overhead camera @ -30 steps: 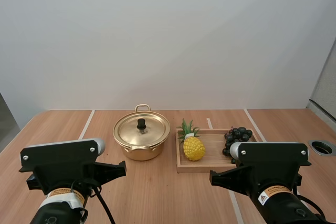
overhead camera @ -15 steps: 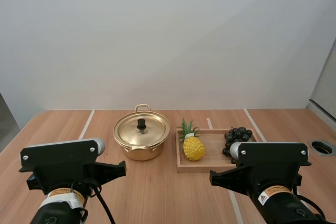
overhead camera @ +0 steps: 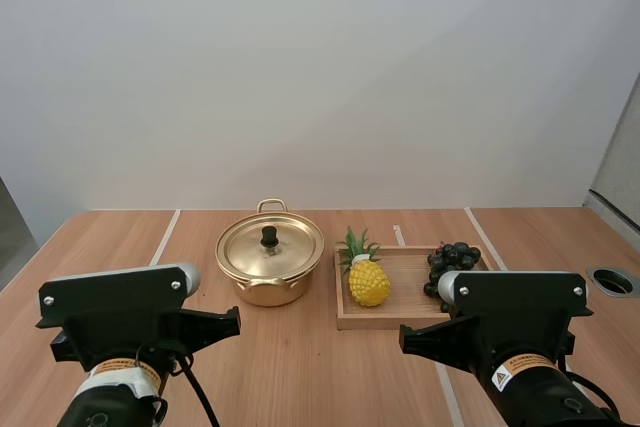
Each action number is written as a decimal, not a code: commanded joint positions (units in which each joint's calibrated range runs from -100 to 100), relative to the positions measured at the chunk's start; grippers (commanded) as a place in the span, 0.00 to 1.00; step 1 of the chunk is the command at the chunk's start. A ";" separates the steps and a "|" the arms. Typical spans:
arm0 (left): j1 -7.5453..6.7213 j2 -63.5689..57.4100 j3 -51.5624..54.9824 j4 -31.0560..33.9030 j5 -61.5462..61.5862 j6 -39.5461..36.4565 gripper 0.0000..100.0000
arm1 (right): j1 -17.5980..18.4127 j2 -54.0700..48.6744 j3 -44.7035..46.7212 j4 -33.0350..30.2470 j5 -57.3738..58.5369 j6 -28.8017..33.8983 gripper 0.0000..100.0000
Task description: Open the pot, put the grape inside, and close it
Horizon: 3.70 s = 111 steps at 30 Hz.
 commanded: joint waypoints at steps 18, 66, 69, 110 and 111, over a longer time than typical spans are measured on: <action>0.05 -0.29 -25.79 0.21 -4.42 4.84 0.00 | 0.09 -0.32 -27.91 -0.89 7.36 -0.30 0.00; 0.05 53.61 -71.16 -36.99 43.09 50.20 0.00 | -2.26 43.50 -66.22 -6.46 11.72 -0.30 0.00; 0.05 54.73 -71.16 -37.57 43.09 50.41 0.00 | -3.29 44.09 -66.22 -6.11 14.89 -4.12 0.00; -4.66 91.91 -71.16 -26.99 46.93 52.61 1.00 | -3.37 45.85 -66.22 -0.95 30.43 -11.06 1.00; -4.66 92.95 -71.16 -26.75 45.69 52.61 1.00 | -3.37 45.85 -66.22 -0.95 30.43 -11.06 1.00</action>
